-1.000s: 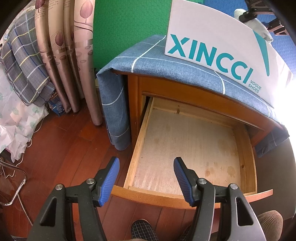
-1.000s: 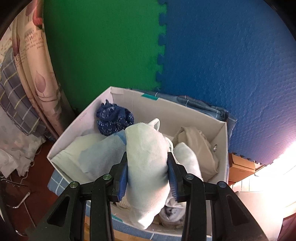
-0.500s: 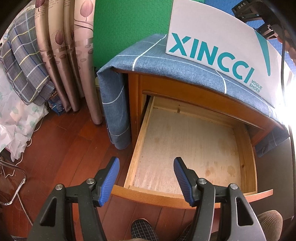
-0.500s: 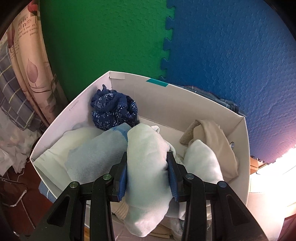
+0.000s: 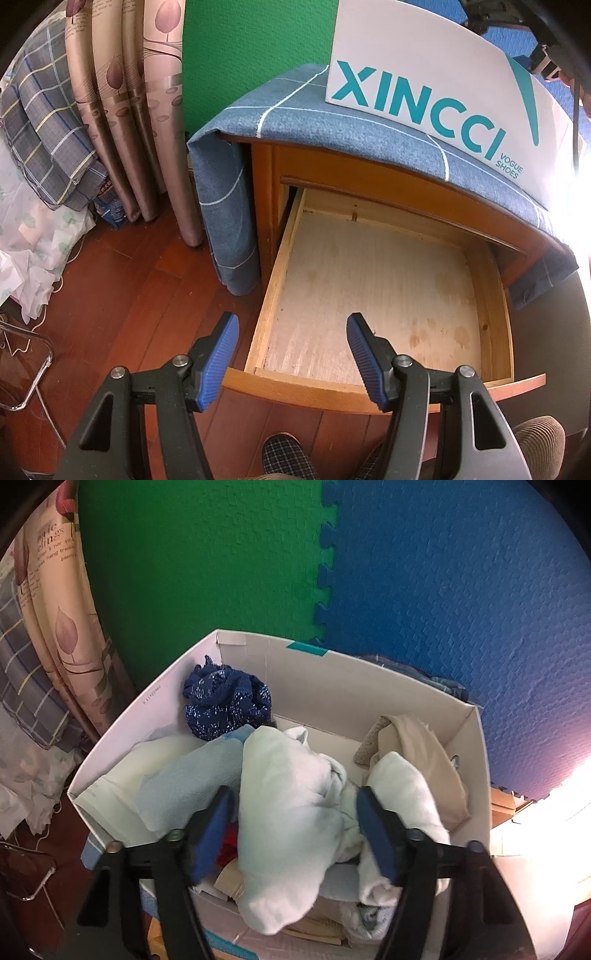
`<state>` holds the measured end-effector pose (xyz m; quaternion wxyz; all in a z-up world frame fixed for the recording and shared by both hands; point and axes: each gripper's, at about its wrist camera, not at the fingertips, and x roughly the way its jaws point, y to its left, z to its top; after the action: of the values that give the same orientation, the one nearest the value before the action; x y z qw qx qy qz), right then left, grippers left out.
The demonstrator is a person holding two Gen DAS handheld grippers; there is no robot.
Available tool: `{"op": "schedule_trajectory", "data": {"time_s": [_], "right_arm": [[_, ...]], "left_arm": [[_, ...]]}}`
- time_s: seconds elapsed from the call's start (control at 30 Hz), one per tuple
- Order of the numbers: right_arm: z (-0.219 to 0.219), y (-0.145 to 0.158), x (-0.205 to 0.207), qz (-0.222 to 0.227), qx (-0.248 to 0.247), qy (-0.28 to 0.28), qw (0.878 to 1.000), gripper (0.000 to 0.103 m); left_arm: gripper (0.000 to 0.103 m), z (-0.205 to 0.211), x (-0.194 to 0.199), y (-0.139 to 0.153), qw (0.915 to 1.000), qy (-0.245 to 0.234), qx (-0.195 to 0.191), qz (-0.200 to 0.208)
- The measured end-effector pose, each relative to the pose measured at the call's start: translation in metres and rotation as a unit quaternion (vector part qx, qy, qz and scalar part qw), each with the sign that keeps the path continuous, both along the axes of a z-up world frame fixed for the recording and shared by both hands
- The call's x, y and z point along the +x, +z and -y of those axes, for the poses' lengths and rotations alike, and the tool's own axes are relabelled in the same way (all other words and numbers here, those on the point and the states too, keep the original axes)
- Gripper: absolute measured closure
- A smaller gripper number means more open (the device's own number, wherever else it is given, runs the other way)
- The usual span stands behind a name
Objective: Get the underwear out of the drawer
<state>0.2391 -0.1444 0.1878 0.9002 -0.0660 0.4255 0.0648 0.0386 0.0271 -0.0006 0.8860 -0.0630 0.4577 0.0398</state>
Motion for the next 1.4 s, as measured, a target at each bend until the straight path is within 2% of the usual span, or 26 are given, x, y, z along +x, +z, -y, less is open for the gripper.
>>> {"op": "schedule_trajectory", "data": {"time_s": [0.1, 0.2, 0.27, 0.37, 0.5, 0.6, 0.77, 0.93, 1.1, 1.4], "right_arm": [[0.001, 0.01, -0.008, 0.013, 0.001, 0.002, 1.0, 0.025], [0.002, 0.019, -0.017, 0.021, 0.005, 0.007, 1.0, 0.015], [0.004, 0.027, -0.028, 0.03, 0.01, 0.011, 0.999, 0.014], [0.007, 0.041, -0.05, 0.047, 0.016, 0.014, 0.999, 0.012], [0.019, 0.055, -0.092, 0.082, 0.022, 0.008, 0.996, 0.003], [0.031, 0.052, -0.13, 0.108, 0.018, -0.004, 0.994, 0.001], [0.05, 0.018, -0.183, 0.121, 0.004, -0.02, 0.992, 0.0], [0.079, -0.04, -0.217, 0.077, 0.026, -0.061, 0.995, 0.0], [0.083, -0.09, -0.232, 0.028, 0.024, -0.068, 0.997, 0.0], [0.065, -0.138, -0.247, -0.019, 0.037, -0.062, 0.997, 0.0]], "left_arm": [[0.041, 0.001, 0.002, 0.0, 1.0, -0.001, 0.001, -0.002], [0.041, 0.002, 0.002, 0.0, 1.0, -0.003, 0.004, -0.002], [0.041, 0.003, 0.002, 0.001, 1.0, -0.004, 0.004, -0.002], [0.041, 0.003, 0.003, 0.001, 1.0, -0.007, 0.004, -0.005], [0.041, 0.002, 0.003, 0.001, 1.0, -0.008, -0.001, -0.006], [0.041, 0.002, 0.001, 0.004, 1.0, -0.008, -0.001, -0.001], [0.041, 0.005, -0.004, 0.009, 0.9999, -0.015, 0.005, 0.005], [0.041, 0.01, -0.013, 0.021, 0.9991, -0.02, 0.025, 0.029], [0.04, 0.018, -0.025, 0.027, 0.9974, -0.036, 0.049, 0.038], [0.04, 0.026, -0.036, 0.029, 0.9961, -0.047, 0.064, 0.038]]}}
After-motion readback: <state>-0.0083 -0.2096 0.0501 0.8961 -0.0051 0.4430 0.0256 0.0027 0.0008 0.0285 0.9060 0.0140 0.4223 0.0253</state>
